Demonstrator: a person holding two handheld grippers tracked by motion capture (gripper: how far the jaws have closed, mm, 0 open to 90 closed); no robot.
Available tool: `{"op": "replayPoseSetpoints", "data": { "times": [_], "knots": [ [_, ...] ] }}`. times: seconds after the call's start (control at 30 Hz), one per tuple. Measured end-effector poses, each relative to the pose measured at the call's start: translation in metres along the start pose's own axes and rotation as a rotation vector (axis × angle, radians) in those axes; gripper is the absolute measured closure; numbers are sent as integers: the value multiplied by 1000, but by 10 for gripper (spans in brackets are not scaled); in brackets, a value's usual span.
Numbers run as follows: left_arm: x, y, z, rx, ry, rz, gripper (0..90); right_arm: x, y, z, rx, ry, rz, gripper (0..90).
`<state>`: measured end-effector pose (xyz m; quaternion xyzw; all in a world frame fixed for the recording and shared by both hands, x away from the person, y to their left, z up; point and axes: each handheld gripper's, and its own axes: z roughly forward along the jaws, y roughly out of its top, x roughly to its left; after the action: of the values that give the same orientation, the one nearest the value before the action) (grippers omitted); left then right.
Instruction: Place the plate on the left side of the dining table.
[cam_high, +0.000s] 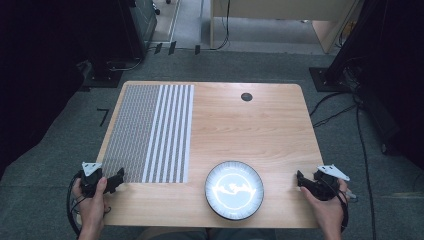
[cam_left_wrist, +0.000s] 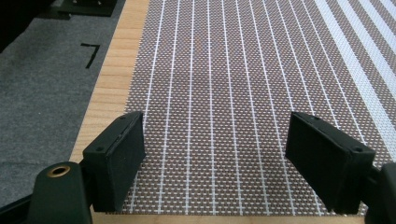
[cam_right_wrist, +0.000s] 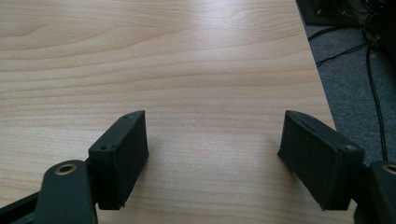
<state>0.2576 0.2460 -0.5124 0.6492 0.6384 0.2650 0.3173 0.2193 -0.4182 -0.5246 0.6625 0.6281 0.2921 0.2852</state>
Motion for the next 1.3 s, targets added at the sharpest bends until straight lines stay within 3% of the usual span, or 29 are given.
{"op": "replayPoseSetpoints", "data": {
  "times": [0.1, 0.13, 0.23, 0.27, 0.3, 0.37, 0.47, 0.6, 0.67, 0.87, 1.03, 1.13, 1.3],
  "knots": [
    [-1, 2, -2, -6, -4, -3, 204, 0, 0, 0, 4, 7, -2, 203],
    [-4, 5, -6, -21, 11, -3, 204, 2, 0, 1, 12, 19, -16, 152],
    [-10, 13, -11, -46, 21, -2, 201, 3, 1, 2, 21, 31, -28, 121],
    [-20, 21, -15, -69, 20, 18, 196, 2, 2, 3, 26, 46, -21, 84],
    [-20, 21, -15, -69, 20, 18, 193, 2, 2, 3, 26, 46, -21, 84],
    [-34, 29, -19, -88, 12, 58, 189, 2, 4, 5, 28, 42, -18, 82],
    [-48, 35, -17, -92, -12, 76, 183, 4, 4, 6, 33, 31, -29, 76],
    [-60, 41, -10, -96, -38, 59, 183, 5, 4, 7, 38, 33, -32, 56],
    [-75, 48, -6, -102, -59, 78, 183, 5, 5, 7, 39, 36, -32, 51],
    [-97, 59, 0, -119, -98, 100, 183, 6, 5, 8, 42, 38, -35, 39],
    [-110, 60, -3, -134, -139, 123, 183, 6, 6, 8, 43, 35, -33, 37],
    [-120, 62, -4, -131, -192, 129, 183, 6, 6, 9, 42, 31, -29, 35],
    [-133, 61, -9, -139, -229, 149, 183, 7, 6, 9, 42, 27, -26, 35]
  ]
}}
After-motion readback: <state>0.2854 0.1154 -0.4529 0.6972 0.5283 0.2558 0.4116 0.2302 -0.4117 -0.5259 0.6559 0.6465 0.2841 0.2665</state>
